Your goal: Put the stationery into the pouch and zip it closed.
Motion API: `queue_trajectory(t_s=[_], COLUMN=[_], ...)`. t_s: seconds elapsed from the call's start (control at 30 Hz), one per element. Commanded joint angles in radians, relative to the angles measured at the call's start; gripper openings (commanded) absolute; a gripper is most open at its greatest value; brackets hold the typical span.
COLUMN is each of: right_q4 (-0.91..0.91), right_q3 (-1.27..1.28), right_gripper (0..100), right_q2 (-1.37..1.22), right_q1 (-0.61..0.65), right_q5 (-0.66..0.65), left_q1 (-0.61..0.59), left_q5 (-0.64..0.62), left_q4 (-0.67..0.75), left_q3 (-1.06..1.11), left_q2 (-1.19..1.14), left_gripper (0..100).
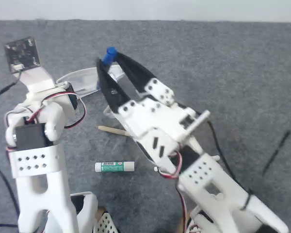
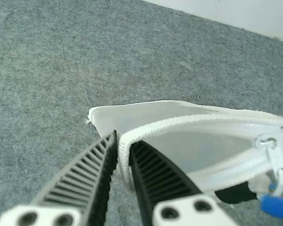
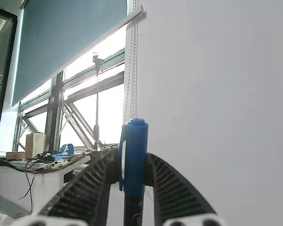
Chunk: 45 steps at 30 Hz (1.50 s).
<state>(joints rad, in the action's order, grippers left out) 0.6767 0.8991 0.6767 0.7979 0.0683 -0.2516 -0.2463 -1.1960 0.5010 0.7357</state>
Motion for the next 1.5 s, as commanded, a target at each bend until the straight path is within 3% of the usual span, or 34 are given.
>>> queue_trajectory(t_s=[0.0, 0.3, 0.43, 0.6, 0.73, 0.87, 1.0, 1.17, 1.47], right_q4=[0.045, 0.223, 0.222, 0.113, 0.030, -0.168, -0.355, -0.458, -0.734], right_q3=[-0.109, -0.080, -0.057, -0.061, -0.058, -0.063, -0.063, -0.064, -0.181], right_gripper=[0.6, 0.6, 0.6, 1.4, 10.7, 17.9, 18.2, 18.0, 18.0], right_q2=[-0.076, -0.285, -0.311, -0.308, -0.269, -0.133, 0.010, 0.125, 0.159], right_q1=[0.002, -0.035, -0.035, -0.030, -0.012, -0.013, -0.013, -0.013, -0.018], right_q5=[0.005, 0.006, 0.003, -0.029, -0.035, 0.041, 0.078, 0.078, 0.081], left_q1=[0.000, 0.000, 0.000, -0.002, -0.020, -0.054, -0.054, -0.054, -0.055], left_q5=[0.006, 0.008, 0.008, 0.009, 0.009, 0.009, 0.008, 0.008, 0.008], left_q4=[-0.005, -0.005, -0.005, -0.005, -0.005, 0.000, 0.000, 0.002, 0.002], left_q3=[-0.007, -0.007, -0.007, -0.007, -0.007, -0.010, -0.010, -0.008, -0.008], left_q2=[0.008, 0.008, 0.008, 0.008, 0.008, 0.008, 0.008, 0.008, 0.008], left_gripper=[1, 1, 1, 1, 1, 1, 1, 1, 1])
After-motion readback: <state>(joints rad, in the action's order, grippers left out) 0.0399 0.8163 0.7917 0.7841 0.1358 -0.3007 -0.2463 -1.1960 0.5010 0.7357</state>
